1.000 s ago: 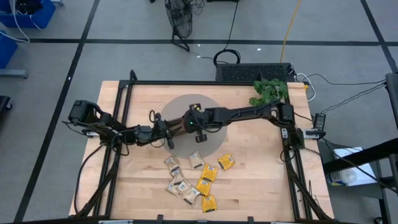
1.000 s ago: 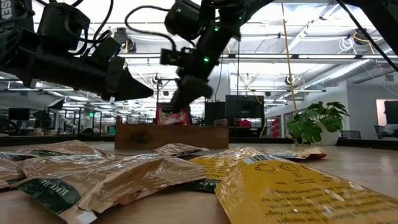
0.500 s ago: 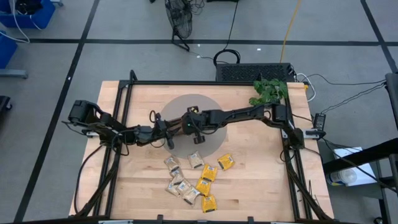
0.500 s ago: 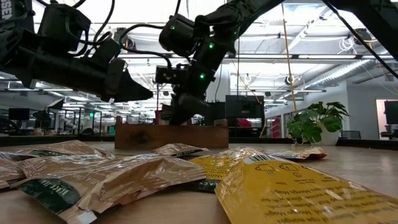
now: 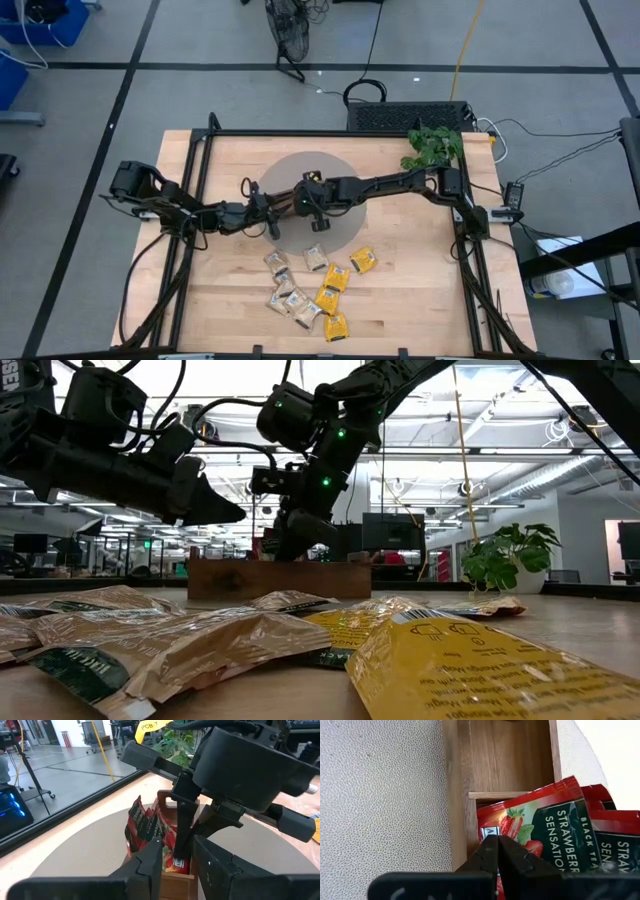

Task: Pick & Place Tea
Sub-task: Put the red tea bag into the wooden organizer, then adjust the wooden organizer, then put the yellow tea bag into the wooden organizer

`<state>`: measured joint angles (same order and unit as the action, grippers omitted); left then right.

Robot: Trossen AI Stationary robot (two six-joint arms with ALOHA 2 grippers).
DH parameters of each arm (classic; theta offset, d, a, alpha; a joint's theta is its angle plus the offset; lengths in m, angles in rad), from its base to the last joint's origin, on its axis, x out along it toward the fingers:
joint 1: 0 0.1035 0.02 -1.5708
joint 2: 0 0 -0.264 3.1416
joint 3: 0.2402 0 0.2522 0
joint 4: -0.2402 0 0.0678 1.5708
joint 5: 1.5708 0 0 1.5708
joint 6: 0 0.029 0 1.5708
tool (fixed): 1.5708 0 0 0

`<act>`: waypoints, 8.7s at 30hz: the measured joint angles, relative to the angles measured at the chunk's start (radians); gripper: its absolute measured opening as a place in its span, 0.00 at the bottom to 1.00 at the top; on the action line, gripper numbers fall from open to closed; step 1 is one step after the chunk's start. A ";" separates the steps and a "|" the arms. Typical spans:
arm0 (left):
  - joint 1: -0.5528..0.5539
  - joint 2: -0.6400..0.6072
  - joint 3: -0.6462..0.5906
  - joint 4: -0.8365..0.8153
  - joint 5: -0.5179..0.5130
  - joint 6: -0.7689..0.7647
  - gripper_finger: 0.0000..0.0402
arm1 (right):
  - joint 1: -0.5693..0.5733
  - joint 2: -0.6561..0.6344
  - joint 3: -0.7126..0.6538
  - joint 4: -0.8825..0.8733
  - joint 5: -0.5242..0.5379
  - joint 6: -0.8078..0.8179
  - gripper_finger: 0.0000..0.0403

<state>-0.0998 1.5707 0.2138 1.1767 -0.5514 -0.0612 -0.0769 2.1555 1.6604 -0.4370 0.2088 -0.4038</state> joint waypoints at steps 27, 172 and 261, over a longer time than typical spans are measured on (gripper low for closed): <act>0.000 0.000 0.000 -0.002 0.001 -0.006 0.29 | -0.075 -0.182 -0.093 -0.061 0.211 0.018 0.00; -0.002 0.000 0.000 -0.006 0.008 -0.025 0.29 | 0.302 -0.761 -1.246 1.489 0.171 0.171 0.00; -0.002 0.000 0.001 -0.006 0.009 -0.025 0.29 | 0.015 -0.212 -0.208 -0.142 -0.051 0.061 0.00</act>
<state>-0.1014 1.5707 0.2150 1.1709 -0.5426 -0.0864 -0.0618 1.9433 1.4525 -0.5787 0.1582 -0.3433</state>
